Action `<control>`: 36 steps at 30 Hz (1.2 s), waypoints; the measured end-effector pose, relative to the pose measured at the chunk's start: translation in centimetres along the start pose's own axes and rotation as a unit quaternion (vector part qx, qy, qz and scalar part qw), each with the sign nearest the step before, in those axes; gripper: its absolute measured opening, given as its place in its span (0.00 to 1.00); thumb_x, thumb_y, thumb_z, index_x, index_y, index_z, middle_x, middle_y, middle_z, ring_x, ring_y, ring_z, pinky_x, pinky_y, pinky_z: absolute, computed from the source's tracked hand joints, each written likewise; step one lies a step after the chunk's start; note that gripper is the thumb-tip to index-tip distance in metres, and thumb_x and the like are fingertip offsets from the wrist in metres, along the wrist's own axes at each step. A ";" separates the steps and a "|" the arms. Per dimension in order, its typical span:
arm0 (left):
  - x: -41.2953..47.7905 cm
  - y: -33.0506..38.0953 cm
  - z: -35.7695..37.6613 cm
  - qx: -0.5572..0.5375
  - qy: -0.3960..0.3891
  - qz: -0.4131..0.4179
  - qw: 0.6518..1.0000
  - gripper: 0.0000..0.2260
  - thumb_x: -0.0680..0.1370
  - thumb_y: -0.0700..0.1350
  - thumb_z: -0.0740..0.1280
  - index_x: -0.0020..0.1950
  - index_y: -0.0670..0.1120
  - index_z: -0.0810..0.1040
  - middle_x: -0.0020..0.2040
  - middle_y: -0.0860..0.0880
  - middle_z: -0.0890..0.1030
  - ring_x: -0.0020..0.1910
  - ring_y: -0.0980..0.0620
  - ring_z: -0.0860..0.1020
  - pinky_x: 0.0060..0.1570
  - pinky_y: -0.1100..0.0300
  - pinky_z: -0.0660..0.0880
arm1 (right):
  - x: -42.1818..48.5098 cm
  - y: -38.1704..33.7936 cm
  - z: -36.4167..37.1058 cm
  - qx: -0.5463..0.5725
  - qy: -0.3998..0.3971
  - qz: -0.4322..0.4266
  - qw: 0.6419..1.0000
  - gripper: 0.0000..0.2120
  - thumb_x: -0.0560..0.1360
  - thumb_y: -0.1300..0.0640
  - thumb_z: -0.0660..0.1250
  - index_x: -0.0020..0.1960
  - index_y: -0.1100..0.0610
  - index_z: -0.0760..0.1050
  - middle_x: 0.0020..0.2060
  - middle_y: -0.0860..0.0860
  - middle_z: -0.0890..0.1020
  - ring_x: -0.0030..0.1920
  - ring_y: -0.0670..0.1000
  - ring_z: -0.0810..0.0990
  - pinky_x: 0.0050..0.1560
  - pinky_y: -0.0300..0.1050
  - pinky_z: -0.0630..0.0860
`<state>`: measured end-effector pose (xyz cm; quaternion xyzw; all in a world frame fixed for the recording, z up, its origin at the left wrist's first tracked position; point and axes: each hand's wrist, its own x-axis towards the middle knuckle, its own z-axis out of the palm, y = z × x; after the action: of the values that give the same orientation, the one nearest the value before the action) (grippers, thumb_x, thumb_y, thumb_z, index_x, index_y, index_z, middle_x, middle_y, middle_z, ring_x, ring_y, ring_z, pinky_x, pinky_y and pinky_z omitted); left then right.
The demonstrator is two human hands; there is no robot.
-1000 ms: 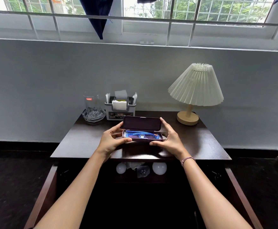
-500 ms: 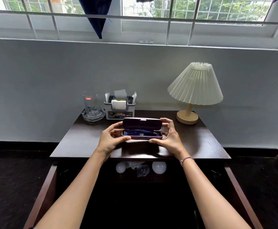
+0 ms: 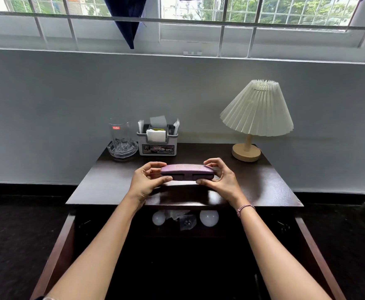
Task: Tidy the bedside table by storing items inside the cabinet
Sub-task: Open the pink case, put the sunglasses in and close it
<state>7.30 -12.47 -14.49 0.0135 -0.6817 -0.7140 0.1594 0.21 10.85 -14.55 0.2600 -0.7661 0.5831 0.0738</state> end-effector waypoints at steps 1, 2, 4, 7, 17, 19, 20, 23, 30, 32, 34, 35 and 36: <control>0.0 0.0 0.0 0.001 0.000 0.001 1.000 0.18 0.61 0.35 0.78 0.46 0.50 0.82 0.41 0.49 0.84 0.39 0.57 0.82 0.37 0.66 0.78 | 0.0 0.1 0.0 0.007 -0.003 0.002 1.000 0.27 0.59 0.56 0.81 0.51 0.39 0.73 0.47 0.44 0.77 0.51 0.46 0.79 0.48 0.31 0.76; 0.0 0.0 0.0 0.002 -0.001 0.001 1.000 0.18 0.61 0.36 0.78 0.47 0.50 0.82 0.41 0.48 0.83 0.39 0.57 0.82 0.37 0.66 0.78 | 0.0 0.1 0.0 0.011 -0.008 0.004 1.000 0.29 0.59 0.56 0.80 0.53 0.38 0.73 0.48 0.46 0.77 0.51 0.46 0.80 0.48 0.32 0.77; 0.0 0.0 0.0 0.002 -0.002 0.000 1.000 0.18 0.61 0.35 0.77 0.47 0.50 0.81 0.42 0.47 0.83 0.39 0.57 0.82 0.38 0.66 0.78 | -0.2 -0.1 0.0 0.008 -0.020 0.001 1.000 0.31 0.60 0.56 0.80 0.56 0.37 0.72 0.50 0.48 0.77 0.53 0.44 0.80 0.49 0.35 0.78; 0.0 0.1 0.1 0.008 0.000 0.002 1.000 0.17 0.63 0.34 0.77 0.47 0.49 0.81 0.42 0.47 0.83 0.38 0.58 0.82 0.37 0.67 0.78 | -0.3 -0.3 0.0 -0.014 -0.033 -0.025 0.999 0.29 0.61 0.55 0.79 0.58 0.39 0.73 0.55 0.49 0.79 0.58 0.41 0.78 0.56 0.37 0.76; 0.0 0.2 0.3 0.021 -0.010 0.018 1.000 0.16 0.62 0.41 0.78 0.47 0.52 0.82 0.43 0.48 0.82 0.40 0.58 0.81 0.40 0.69 0.77 | -0.3 -0.5 0.0 -0.064 -0.039 -0.060 0.995 0.24 0.63 0.51 0.76 0.57 0.43 0.76 0.52 0.44 0.79 0.55 0.41 0.78 0.59 0.33 0.72; 0.0 0.1 0.3 0.016 -0.018 0.017 1.000 0.17 0.61 0.44 0.78 0.49 0.52 0.82 0.46 0.48 0.82 0.45 0.54 0.81 0.44 0.67 0.78 | -0.3 -0.4 0.0 -0.066 -0.036 -0.057 0.995 0.24 0.63 0.53 0.77 0.57 0.44 0.76 0.52 0.45 0.80 0.55 0.41 0.78 0.59 0.34 0.72; 0.0 0.0 0.2 0.014 -0.023 0.017 0.999 0.18 0.61 0.43 0.78 0.50 0.52 0.82 0.48 0.47 0.83 0.48 0.52 0.80 0.46 0.66 0.78 | -0.3 -0.3 0.0 -0.065 -0.035 -0.055 0.996 0.23 0.64 0.54 0.77 0.57 0.44 0.76 0.52 0.45 0.80 0.54 0.41 0.78 0.59 0.33 0.72; -0.1 0.1 0.2 0.031 -0.042 0.025 0.998 0.21 0.62 0.42 0.78 0.54 0.53 0.82 0.54 0.50 0.83 0.56 0.53 0.79 0.57 0.62 0.76 | -0.3 -0.3 0.0 -0.055 -0.036 -0.041 0.997 0.22 0.65 0.55 0.77 0.57 0.45 0.77 0.51 0.45 0.80 0.53 0.39 0.79 0.56 0.30 0.72; -0.4 0.4 0.3 0.037 -0.065 0.030 0.997 0.24 0.64 0.31 0.76 0.55 0.50 0.80 0.59 0.52 0.80 0.55 0.62 0.79 0.53 0.71 0.74 | -0.6 -0.7 0.1 -0.051 -0.054 -0.012 0.997 0.20 0.66 0.55 0.76 0.56 0.48 0.79 0.51 0.45 0.82 0.48 0.36 0.79 0.53 0.32 0.75; -0.4 0.5 0.3 0.045 -0.063 0.028 0.997 0.24 0.63 0.32 0.77 0.55 0.51 0.80 0.55 0.52 0.82 0.52 0.62 0.80 0.51 0.71 0.75 | -0.7 -0.8 0.1 -0.054 -0.055 -0.015 0.997 0.19 0.66 0.55 0.76 0.56 0.47 0.79 0.50 0.43 0.82 0.48 0.35 0.79 0.53 0.32 0.76; -0.4 0.5 0.3 0.046 -0.057 0.024 0.997 0.23 0.62 0.33 0.77 0.54 0.51 0.81 0.51 0.54 0.84 0.50 0.60 0.81 0.50 0.70 0.76 | -0.7 -0.9 0.2 -0.059 -0.056 -0.021 0.996 0.20 0.65 0.54 0.76 0.56 0.47 0.79 0.50 0.44 0.82 0.48 0.36 0.80 0.52 0.31 0.74; -0.4 0.4 0.3 0.045 -0.054 0.023 0.997 0.23 0.62 0.34 0.77 0.53 0.51 0.82 0.49 0.54 0.84 0.49 0.60 0.82 0.50 0.70 0.76 | -0.7 -1.0 0.2 -0.058 -0.056 -0.023 0.996 0.20 0.65 0.54 0.77 0.56 0.48 0.79 0.50 0.44 0.83 0.48 0.37 0.80 0.52 0.30 0.74; -0.4 0.4 0.3 0.046 -0.052 0.022 0.997 0.22 0.62 0.34 0.78 0.52 0.51 0.82 0.48 0.54 0.85 0.49 0.59 0.82 0.51 0.69 0.76 | -0.7 -1.0 0.2 -0.057 -0.057 -0.025 0.996 0.21 0.64 0.54 0.77 0.56 0.49 0.79 0.50 0.45 0.83 0.50 0.39 0.80 0.53 0.31 0.74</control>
<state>7.74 -12.09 -14.17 -0.0317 -0.7210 -0.6781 0.1389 1.34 10.74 -14.04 0.3072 -0.7943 0.5209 0.0588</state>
